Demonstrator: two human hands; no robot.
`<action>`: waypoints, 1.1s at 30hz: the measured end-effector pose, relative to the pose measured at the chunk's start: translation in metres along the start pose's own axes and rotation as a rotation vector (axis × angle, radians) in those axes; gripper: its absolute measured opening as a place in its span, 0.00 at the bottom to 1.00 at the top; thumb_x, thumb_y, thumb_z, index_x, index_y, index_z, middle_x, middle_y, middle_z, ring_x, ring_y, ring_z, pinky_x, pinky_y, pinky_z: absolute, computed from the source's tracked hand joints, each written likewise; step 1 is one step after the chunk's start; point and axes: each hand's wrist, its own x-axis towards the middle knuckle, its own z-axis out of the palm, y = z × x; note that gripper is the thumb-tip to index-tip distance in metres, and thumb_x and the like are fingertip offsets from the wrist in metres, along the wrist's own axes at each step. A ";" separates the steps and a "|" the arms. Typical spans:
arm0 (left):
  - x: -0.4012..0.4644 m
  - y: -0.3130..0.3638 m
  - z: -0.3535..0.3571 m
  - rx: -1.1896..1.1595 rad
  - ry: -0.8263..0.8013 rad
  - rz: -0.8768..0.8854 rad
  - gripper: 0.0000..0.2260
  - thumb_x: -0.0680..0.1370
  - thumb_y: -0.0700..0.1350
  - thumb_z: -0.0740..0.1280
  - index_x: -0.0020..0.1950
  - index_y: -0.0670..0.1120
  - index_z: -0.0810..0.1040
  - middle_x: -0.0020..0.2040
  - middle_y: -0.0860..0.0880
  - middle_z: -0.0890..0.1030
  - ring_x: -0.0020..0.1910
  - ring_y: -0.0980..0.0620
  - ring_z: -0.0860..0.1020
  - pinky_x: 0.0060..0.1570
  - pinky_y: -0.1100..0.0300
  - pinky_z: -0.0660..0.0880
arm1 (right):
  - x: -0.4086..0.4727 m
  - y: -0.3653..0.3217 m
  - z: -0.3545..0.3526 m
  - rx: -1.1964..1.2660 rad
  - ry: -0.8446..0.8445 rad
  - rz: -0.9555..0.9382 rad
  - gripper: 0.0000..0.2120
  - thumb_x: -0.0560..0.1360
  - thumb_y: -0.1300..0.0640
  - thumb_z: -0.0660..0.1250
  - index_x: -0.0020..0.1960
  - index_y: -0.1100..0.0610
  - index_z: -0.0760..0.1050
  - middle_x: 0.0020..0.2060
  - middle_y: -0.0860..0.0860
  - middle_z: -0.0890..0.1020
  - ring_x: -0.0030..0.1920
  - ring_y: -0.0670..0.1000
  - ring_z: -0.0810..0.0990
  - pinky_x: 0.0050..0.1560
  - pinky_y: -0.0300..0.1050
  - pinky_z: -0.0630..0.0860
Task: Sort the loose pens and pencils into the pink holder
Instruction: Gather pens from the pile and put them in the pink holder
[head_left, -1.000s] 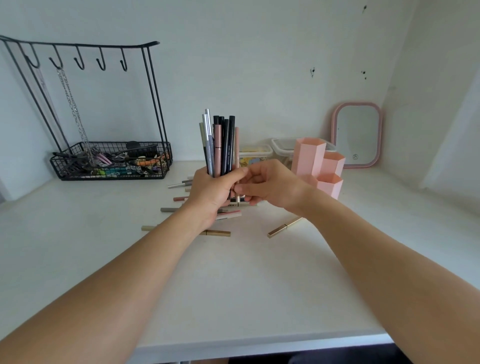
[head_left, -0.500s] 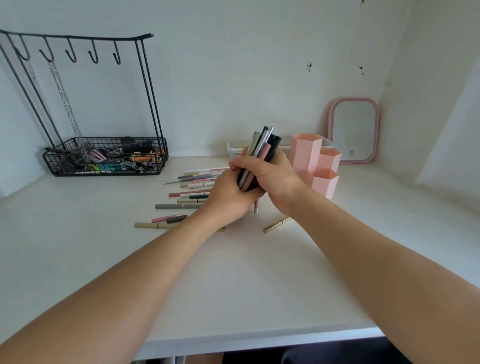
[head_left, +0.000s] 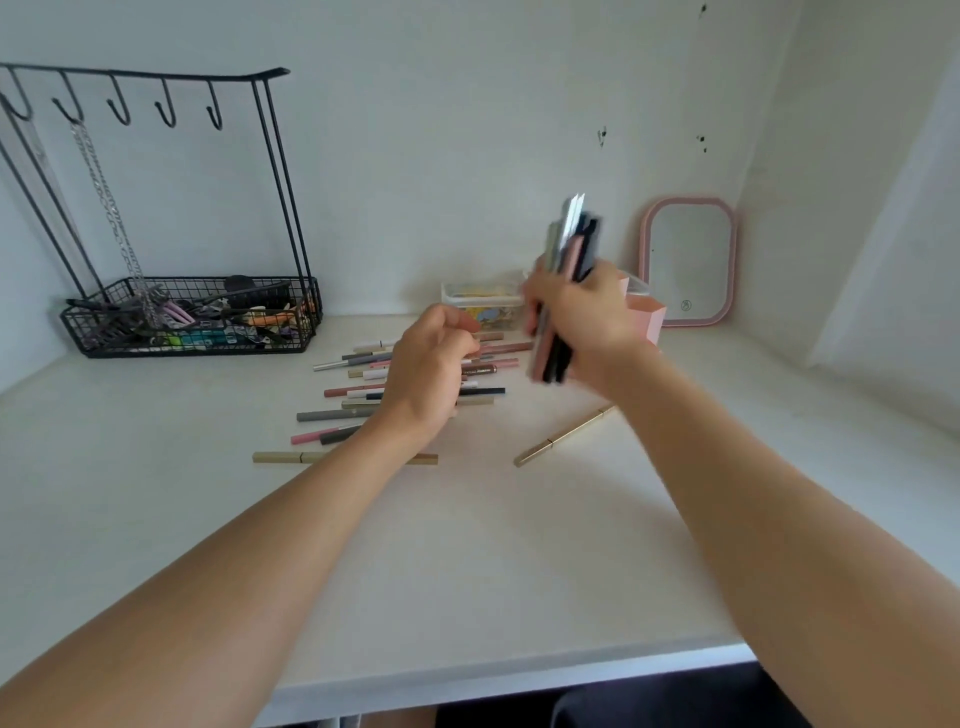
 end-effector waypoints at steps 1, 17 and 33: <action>0.000 0.000 0.000 0.010 -0.009 -0.002 0.11 0.69 0.48 0.62 0.47 0.47 0.79 0.45 0.46 0.81 0.47 0.47 0.79 0.46 0.53 0.71 | 0.008 -0.009 -0.015 -0.042 0.079 -0.044 0.08 0.69 0.67 0.68 0.35 0.58 0.73 0.27 0.57 0.75 0.28 0.55 0.74 0.34 0.55 0.78; 0.002 -0.015 0.001 0.107 -0.091 0.112 0.06 0.74 0.47 0.66 0.46 0.48 0.81 0.44 0.49 0.83 0.47 0.52 0.80 0.44 0.66 0.73 | 0.088 -0.016 -0.087 0.314 0.502 0.034 0.09 0.68 0.68 0.65 0.31 0.59 0.71 0.25 0.56 0.76 0.28 0.55 0.74 0.34 0.45 0.73; -0.001 -0.011 -0.001 0.137 -0.059 0.127 0.03 0.79 0.41 0.67 0.48 0.45 0.81 0.42 0.49 0.82 0.38 0.62 0.75 0.37 0.65 0.71 | 0.087 0.014 -0.083 -0.202 0.320 0.057 0.05 0.71 0.65 0.68 0.41 0.58 0.72 0.31 0.53 0.77 0.30 0.51 0.77 0.36 0.47 0.79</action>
